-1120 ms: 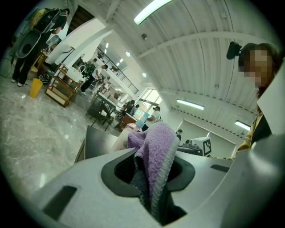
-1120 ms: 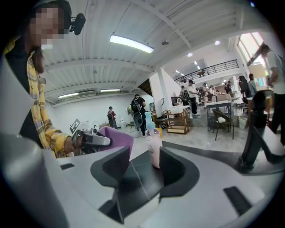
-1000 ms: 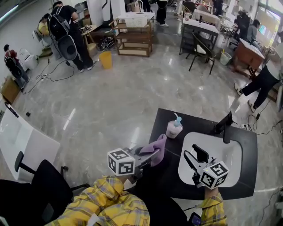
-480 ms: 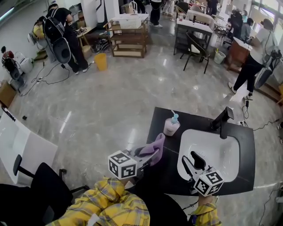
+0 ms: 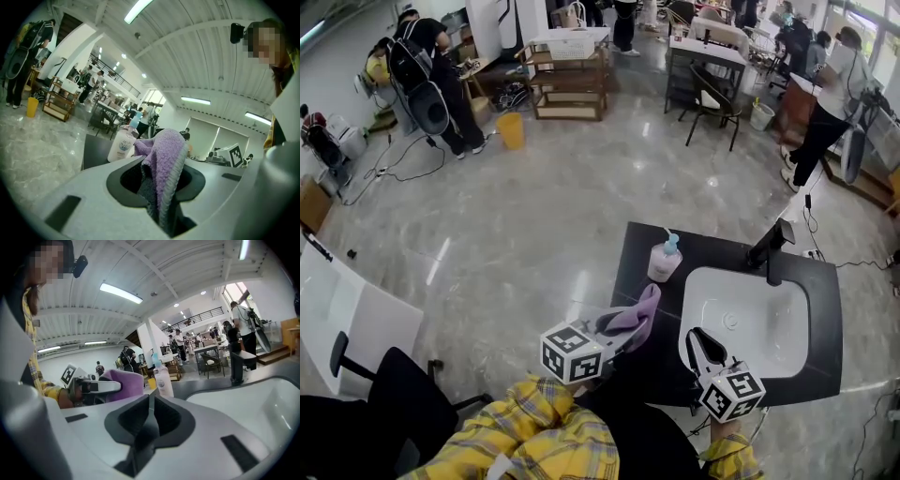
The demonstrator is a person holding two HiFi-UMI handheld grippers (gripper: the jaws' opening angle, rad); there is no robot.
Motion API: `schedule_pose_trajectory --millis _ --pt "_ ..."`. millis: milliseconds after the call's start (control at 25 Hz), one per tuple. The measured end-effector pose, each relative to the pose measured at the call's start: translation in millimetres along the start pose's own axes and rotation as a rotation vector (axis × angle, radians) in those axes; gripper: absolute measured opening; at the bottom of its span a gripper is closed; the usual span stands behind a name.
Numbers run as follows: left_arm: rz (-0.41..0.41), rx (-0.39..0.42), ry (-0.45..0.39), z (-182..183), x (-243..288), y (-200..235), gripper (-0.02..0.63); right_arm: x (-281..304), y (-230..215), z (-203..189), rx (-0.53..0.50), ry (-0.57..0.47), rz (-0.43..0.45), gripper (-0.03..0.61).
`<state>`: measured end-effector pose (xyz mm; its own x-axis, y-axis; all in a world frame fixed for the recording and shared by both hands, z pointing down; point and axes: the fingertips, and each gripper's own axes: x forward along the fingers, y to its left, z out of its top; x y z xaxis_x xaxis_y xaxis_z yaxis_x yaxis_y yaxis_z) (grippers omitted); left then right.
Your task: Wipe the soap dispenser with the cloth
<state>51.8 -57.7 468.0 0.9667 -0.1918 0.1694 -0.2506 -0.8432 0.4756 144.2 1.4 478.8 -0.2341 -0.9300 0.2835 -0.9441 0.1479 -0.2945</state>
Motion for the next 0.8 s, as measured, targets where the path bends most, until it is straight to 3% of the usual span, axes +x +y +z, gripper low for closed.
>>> schedule_pose_trajectory --millis 240,800 --pt "-0.005 -0.008 0.016 -9 -3 -4 0.087 -1 9 -9 -0.011 0.025 -0.038 0.006" --pt "-0.016 -0.017 0.021 -8 -5 1 0.088 9 12 -9 -0.004 0.043 -0.054 0.006"
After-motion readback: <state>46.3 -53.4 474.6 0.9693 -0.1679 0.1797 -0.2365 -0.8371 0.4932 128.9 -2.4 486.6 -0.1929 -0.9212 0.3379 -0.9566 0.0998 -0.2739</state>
